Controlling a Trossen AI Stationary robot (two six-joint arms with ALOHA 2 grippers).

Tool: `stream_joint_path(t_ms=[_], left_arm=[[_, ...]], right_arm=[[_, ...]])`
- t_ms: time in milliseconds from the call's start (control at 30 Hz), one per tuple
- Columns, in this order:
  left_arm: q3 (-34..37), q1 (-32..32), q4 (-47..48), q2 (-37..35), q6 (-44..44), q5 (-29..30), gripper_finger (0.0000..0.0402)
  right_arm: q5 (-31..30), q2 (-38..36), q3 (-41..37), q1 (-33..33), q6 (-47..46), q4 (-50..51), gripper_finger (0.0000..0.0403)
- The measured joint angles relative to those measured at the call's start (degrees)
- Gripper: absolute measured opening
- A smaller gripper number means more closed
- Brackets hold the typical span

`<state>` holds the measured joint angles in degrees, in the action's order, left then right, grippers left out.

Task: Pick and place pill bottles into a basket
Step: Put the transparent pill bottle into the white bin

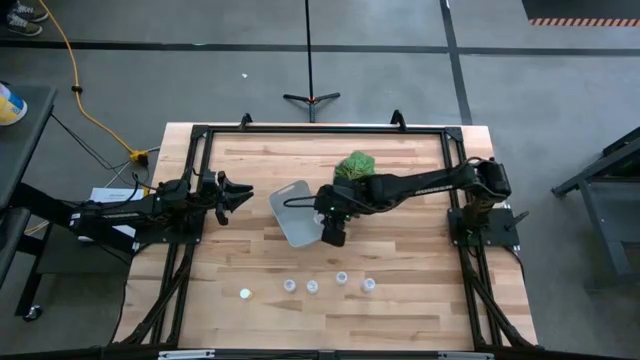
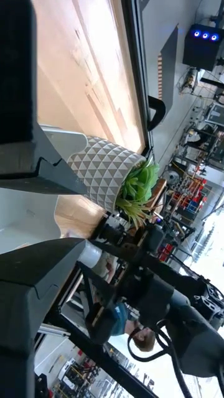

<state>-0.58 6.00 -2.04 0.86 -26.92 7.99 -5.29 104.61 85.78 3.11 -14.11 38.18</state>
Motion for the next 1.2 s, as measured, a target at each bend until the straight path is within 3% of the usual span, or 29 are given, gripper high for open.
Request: stream_joint_path(t_ms=[200,733,1000,1200], left_arm=[[0.0,0.0,0.0,0.0,0.02,0.02,0.0156],[0.0,0.0,-0.01,0.02,0.02,0.11,0.0156],[0.0,0.0,0.0,0.02,0.02,0.14,0.0156],[0.01,0.0,0.01,0.02,0.04,0.17,0.0156]], right_arm=[[1.09,1.77,0.0,0.97,5.36,0.28,0.0141],[1.83,5.1,0.0,1.04,5.7,1.04,0.0146],[2.48,5.06,0.0,1.03,5.69,1.11,0.0183],[2.45,5.06,0.0,1.01,5.69,1.15,0.0188]])
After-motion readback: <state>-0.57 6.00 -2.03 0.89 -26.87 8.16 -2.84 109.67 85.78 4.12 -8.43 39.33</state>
